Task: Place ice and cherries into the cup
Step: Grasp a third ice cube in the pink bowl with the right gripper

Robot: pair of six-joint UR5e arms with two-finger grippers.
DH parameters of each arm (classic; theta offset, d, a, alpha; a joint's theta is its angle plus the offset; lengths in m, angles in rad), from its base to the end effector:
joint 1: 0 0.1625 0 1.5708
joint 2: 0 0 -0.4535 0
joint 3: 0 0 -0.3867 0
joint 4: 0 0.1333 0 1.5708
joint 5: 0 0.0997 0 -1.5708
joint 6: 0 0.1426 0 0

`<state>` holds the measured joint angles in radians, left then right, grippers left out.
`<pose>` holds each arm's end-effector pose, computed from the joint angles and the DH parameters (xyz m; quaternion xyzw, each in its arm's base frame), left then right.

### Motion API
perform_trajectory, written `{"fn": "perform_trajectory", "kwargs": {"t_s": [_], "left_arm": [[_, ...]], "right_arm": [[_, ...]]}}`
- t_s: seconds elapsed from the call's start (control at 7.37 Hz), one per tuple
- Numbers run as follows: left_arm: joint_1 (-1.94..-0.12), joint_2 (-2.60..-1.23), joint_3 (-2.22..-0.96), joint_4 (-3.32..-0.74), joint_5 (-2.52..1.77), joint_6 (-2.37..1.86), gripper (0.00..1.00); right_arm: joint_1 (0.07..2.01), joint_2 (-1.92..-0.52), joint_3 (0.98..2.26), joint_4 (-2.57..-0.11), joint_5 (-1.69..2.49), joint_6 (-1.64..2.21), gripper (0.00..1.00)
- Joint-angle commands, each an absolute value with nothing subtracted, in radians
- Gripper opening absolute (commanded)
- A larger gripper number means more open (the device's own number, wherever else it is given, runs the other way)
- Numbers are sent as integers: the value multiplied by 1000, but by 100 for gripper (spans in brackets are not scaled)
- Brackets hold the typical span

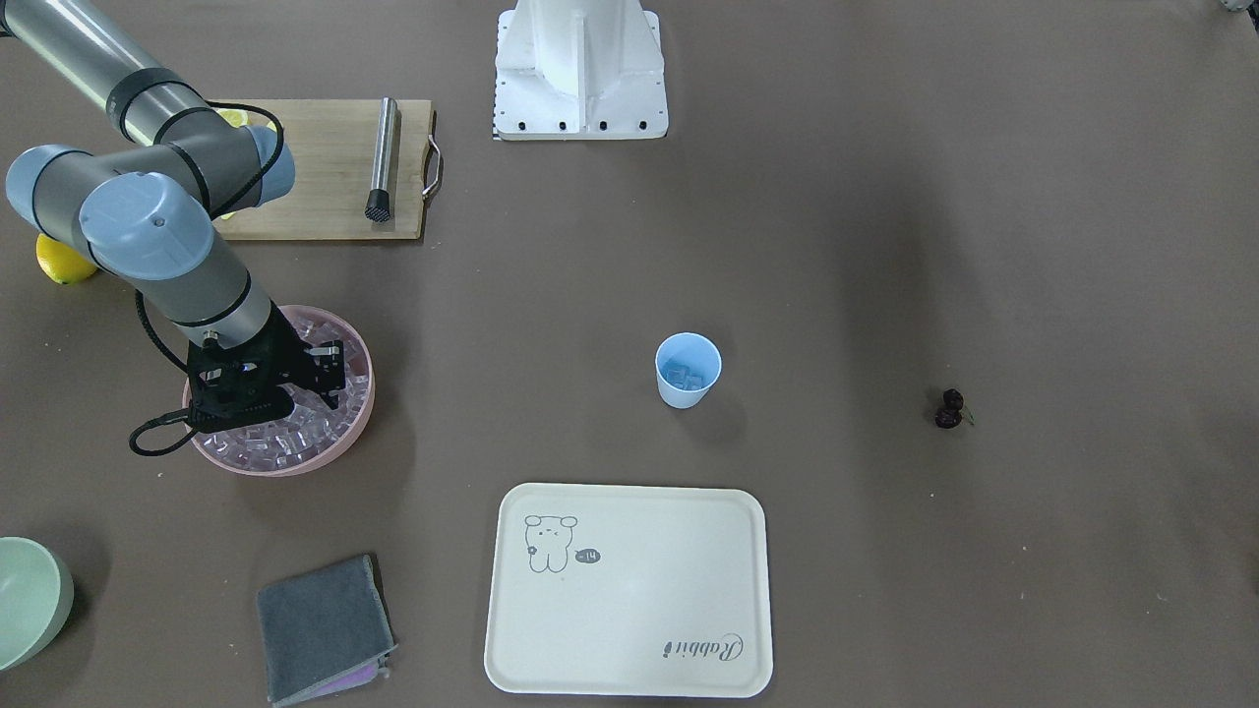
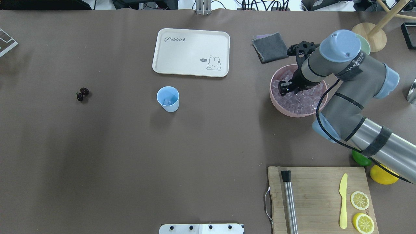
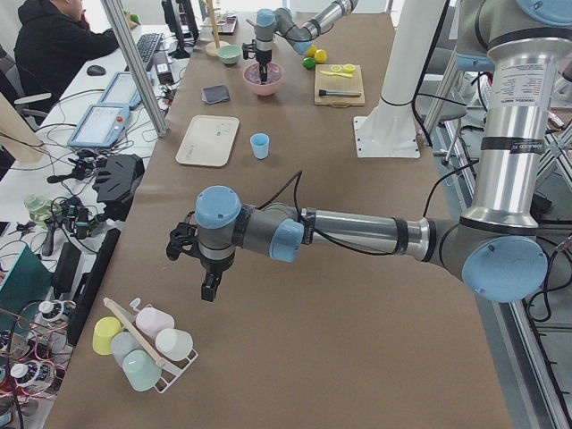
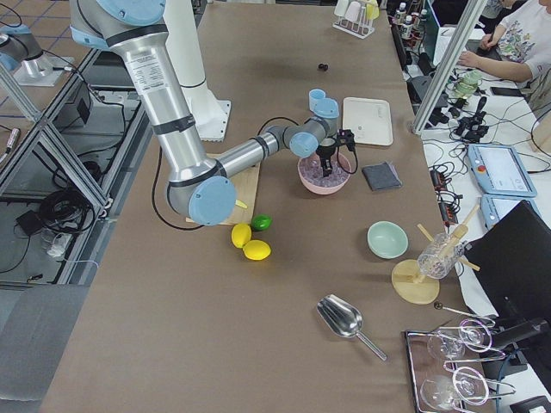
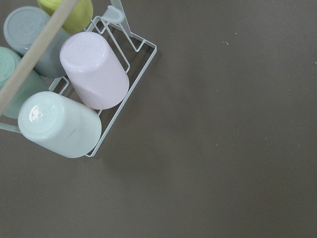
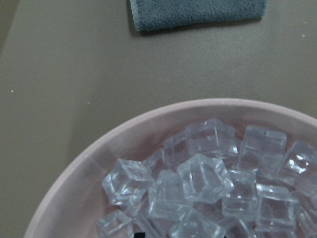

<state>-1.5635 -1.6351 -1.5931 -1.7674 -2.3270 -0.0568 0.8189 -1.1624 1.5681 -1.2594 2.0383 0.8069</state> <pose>-0.0315 -0.5394 0.6534 0.1194 0.3695 0.0293 0.9211 -0.4237 -0.5542 0.4565 0.0904 -0.3942 -0.0562 0.9128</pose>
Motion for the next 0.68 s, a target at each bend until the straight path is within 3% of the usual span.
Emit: {"fn": "perform_trajectory", "kwargs": {"t_s": [0.0,0.14,0.54], "left_arm": [[-1563,-1617,-1592,-1790,-2327,-57,98],[-1563,-1614,-1592,-1804,-2326,-58,98],[-1563,-1614,-1586,-1805,-2326,-57,98]], "right_arm": [[821,-1163,1578,-1259,2037,807,18],[824,-1163,1588,-1261,2039,807,5],[822,-1190,1627,-1261,2039,807,0]]}}
